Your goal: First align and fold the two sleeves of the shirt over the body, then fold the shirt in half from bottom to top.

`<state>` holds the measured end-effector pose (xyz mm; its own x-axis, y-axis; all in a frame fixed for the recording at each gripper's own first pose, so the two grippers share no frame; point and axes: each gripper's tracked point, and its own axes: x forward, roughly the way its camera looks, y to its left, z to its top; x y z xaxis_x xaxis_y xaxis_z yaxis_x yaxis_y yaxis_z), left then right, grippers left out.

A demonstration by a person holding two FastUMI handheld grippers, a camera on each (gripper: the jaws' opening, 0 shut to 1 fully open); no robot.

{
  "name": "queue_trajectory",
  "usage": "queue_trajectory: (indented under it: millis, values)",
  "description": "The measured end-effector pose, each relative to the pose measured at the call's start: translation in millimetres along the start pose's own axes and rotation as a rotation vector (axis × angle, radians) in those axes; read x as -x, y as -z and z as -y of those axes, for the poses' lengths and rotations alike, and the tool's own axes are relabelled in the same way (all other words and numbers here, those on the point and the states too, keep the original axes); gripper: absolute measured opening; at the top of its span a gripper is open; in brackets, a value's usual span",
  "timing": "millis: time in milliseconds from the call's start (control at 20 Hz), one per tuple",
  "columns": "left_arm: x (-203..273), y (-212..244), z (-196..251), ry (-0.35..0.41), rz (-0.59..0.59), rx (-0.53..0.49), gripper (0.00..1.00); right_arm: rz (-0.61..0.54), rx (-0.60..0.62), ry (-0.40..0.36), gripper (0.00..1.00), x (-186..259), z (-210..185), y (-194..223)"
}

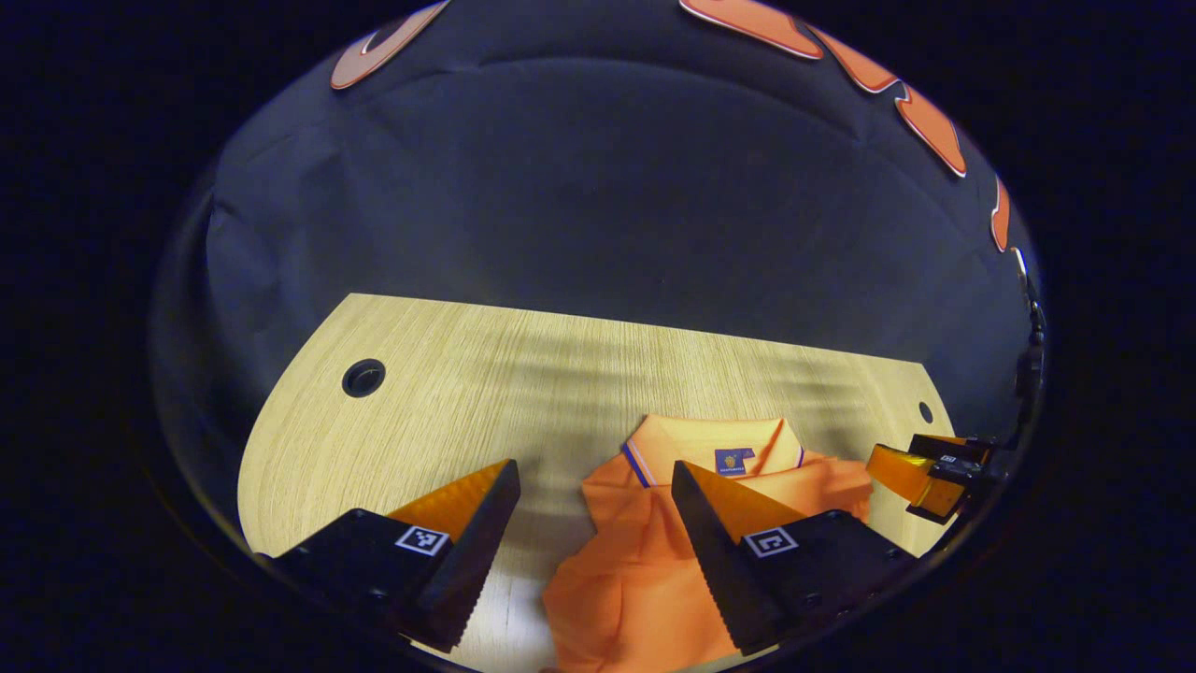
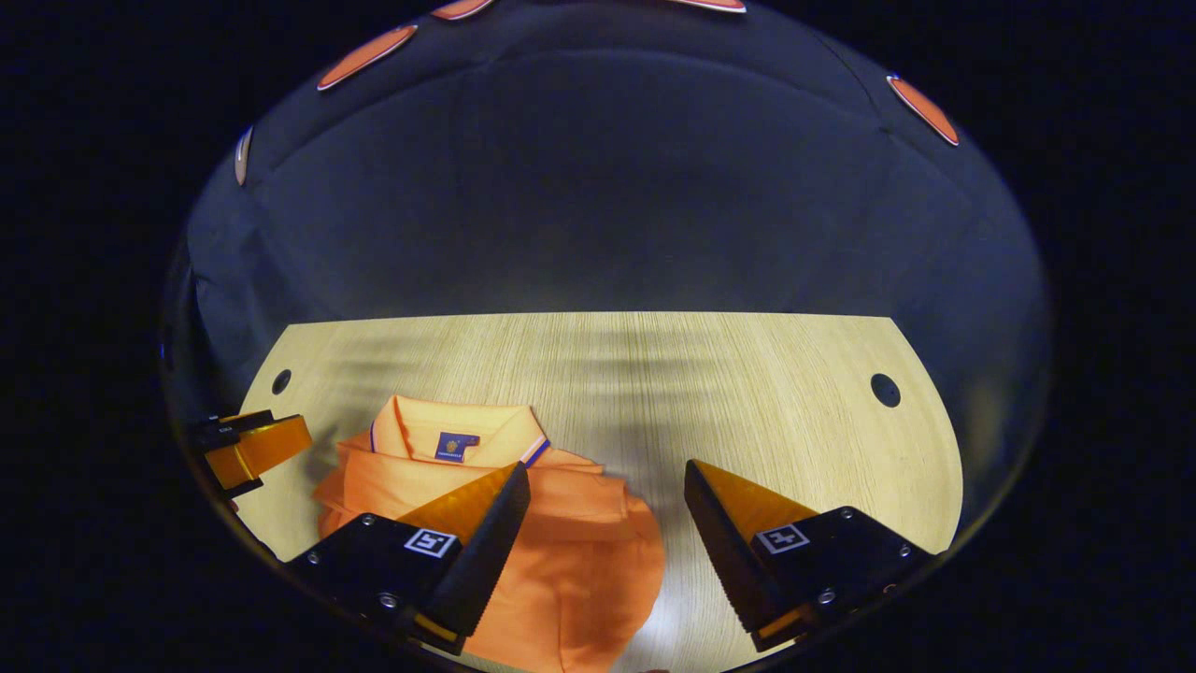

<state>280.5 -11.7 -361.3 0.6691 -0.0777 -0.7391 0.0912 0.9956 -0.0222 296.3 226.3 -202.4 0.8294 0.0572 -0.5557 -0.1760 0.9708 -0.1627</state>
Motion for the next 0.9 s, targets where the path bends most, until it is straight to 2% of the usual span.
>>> queue_trajectory:
  millis: [200, 350, 500, 650, 800, 900]
  values:
    - [24, -15, 6, 0.016, 0.032, 0.006, 0.98, 0.049, -0.019, -0.002, 1.00, 27, 4, -20]
    - [65, -48, 17, 0.045, 0.135, 0.011, 0.99, 0.137, -0.029, -0.020, 1.00, 71, 3, -45]
    - [126, -76, 25, 0.056, 0.282, 0.023, 0.99, 0.266, -0.006, -0.025, 1.00, 129, 2, -69]
    - [207, -101, 21, 0.048, 0.458, 0.022, 0.99, 0.407, 0.034, -0.027, 1.00, 196, 0, -79]
    - [257, -91, 20, 0.026, 0.556, -0.037, 0.98, 0.478, 0.063, -0.027, 1.00, 254, -1, -65]
    - [301, -81, 26, 0.047, 0.585, -0.045, 0.98, 0.503, 0.057, -0.033, 1.00, 284, -2, -50]
